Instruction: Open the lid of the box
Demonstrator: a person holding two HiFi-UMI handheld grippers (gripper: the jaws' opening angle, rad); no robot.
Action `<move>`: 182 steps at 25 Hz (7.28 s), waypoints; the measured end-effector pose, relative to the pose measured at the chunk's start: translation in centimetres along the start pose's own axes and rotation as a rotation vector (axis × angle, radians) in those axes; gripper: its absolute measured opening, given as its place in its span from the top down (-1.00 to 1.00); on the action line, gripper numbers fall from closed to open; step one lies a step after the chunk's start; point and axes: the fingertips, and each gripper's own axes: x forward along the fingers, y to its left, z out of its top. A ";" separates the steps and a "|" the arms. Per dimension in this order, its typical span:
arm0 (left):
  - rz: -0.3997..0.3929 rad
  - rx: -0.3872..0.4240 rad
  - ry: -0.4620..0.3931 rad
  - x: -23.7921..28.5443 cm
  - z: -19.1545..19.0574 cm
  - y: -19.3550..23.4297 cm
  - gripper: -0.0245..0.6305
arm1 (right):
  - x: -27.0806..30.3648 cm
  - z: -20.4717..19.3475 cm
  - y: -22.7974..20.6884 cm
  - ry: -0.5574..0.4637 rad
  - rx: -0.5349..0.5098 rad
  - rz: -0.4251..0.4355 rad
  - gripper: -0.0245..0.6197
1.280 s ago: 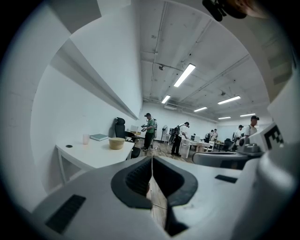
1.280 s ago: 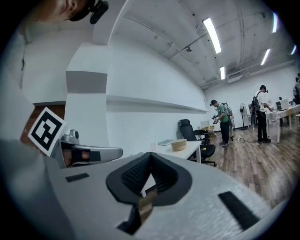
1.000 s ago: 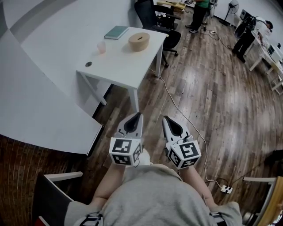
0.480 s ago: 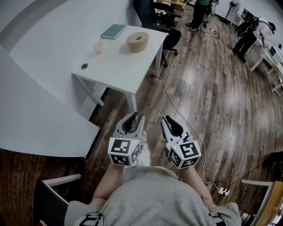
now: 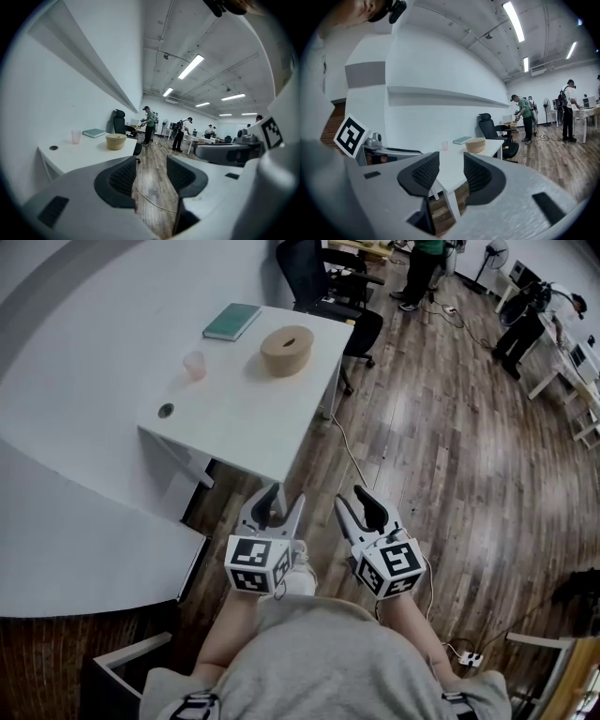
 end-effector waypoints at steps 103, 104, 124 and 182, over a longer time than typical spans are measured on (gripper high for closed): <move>0.605 -0.236 0.327 47.2 -3.6 31.5 0.05 | 53.5 -3.5 -20.8 0.348 -1.192 0.980 0.56; 0.607 -0.238 0.327 47.2 -3.6 31.6 0.05 | 53.5 -3.5 -20.8 0.348 -1.197 0.983 0.56; 0.645 -0.180 0.322 48.1 -3.1 32.2 0.25 | 54.3 -0.1 -20.6 0.305 -1.109 1.008 0.67; 0.574 -0.128 0.169 39.0 2.5 22.3 0.85 | 44.8 12.7 -28.0 0.094 -0.004 0.503 0.71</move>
